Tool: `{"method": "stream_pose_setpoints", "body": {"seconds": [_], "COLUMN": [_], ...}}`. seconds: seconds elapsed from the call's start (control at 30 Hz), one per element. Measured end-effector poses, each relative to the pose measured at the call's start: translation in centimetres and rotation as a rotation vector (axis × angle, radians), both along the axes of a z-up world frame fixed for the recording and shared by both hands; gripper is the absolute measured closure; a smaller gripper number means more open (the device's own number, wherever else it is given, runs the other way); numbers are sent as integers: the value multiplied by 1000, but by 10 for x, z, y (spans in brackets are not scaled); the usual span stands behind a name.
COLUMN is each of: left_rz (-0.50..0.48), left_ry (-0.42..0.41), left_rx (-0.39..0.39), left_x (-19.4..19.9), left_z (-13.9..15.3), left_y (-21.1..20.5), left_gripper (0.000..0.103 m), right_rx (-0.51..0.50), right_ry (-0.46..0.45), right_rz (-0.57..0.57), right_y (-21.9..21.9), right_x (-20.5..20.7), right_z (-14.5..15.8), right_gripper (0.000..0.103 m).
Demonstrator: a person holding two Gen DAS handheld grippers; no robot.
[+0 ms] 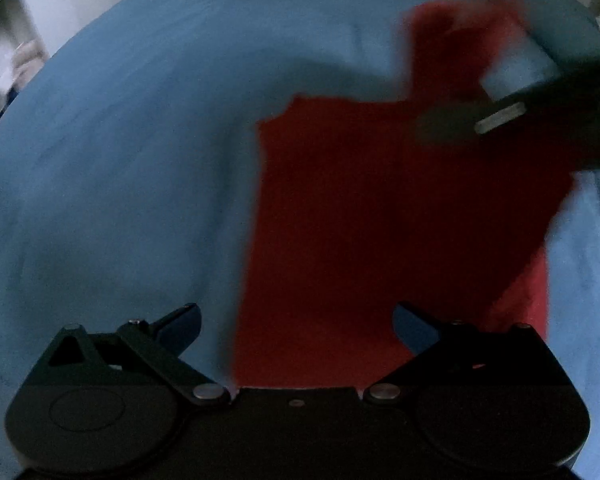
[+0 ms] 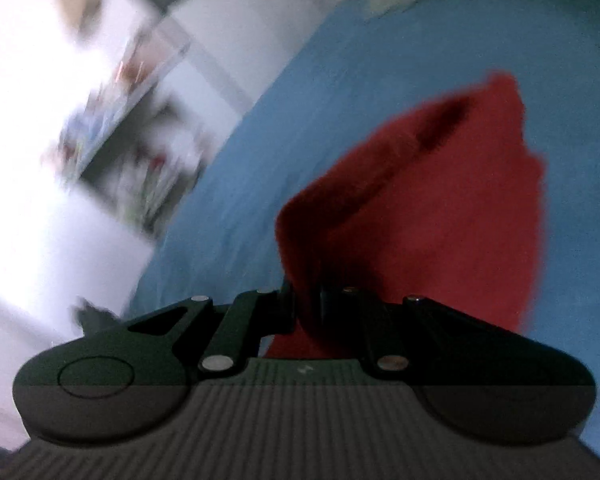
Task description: Fold small clothes
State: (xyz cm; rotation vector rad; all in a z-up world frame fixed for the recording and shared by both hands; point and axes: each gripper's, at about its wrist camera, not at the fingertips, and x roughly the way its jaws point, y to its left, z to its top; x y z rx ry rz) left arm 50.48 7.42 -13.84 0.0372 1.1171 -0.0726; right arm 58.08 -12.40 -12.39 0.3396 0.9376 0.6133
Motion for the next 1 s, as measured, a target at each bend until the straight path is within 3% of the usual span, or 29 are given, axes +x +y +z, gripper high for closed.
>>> {"method": "stream_pose_setpoints", "body": {"seconds": [0.1,0.17,0.2,0.23,0.3,0.43,0.53,0.63,0.8,1.0], "left_rz": [18,24,24,22,13,-5,-17,-23,-11,7], "left_ry": [11,25,25,20,6,-26,-40,-45,-52,-56], "left_rx": [-21,-50,-67,-82,-103,-162,-183,-192,-157,-132], "left_x": [-20,-30,-34,-38,-42,-48,-48,-48,-46,-35], "left_z": [-15,-24,-26,-27,-24,-8,3,8,-2,-10], "left_y": [29,40,43,44,46,47,45,39,33,36], "left_gripper": [0,0,0,0,0,0,0,0,0,0], "right_rx": [-134,-190,-178,-148,-93,-36,-146,-284,-469,-559], "right_ry": [51,50,37,39,36,-85,-194,-203,-191,-190], "right_rz": [94,105,97,99,95,39,-100,-199,-228,-262], "right_y": [63,79,80,78,68,30,-9,-37,-42,-22], "right_x": [4,2,-1,-2,-6,-18,-41,-80,-143,-160], "right_z": [-52,-72,-73,-70,-61,-14,13,8,-41,-81], "right_gripper": [78,74,66,47,24,20,7,6,7,9]}}
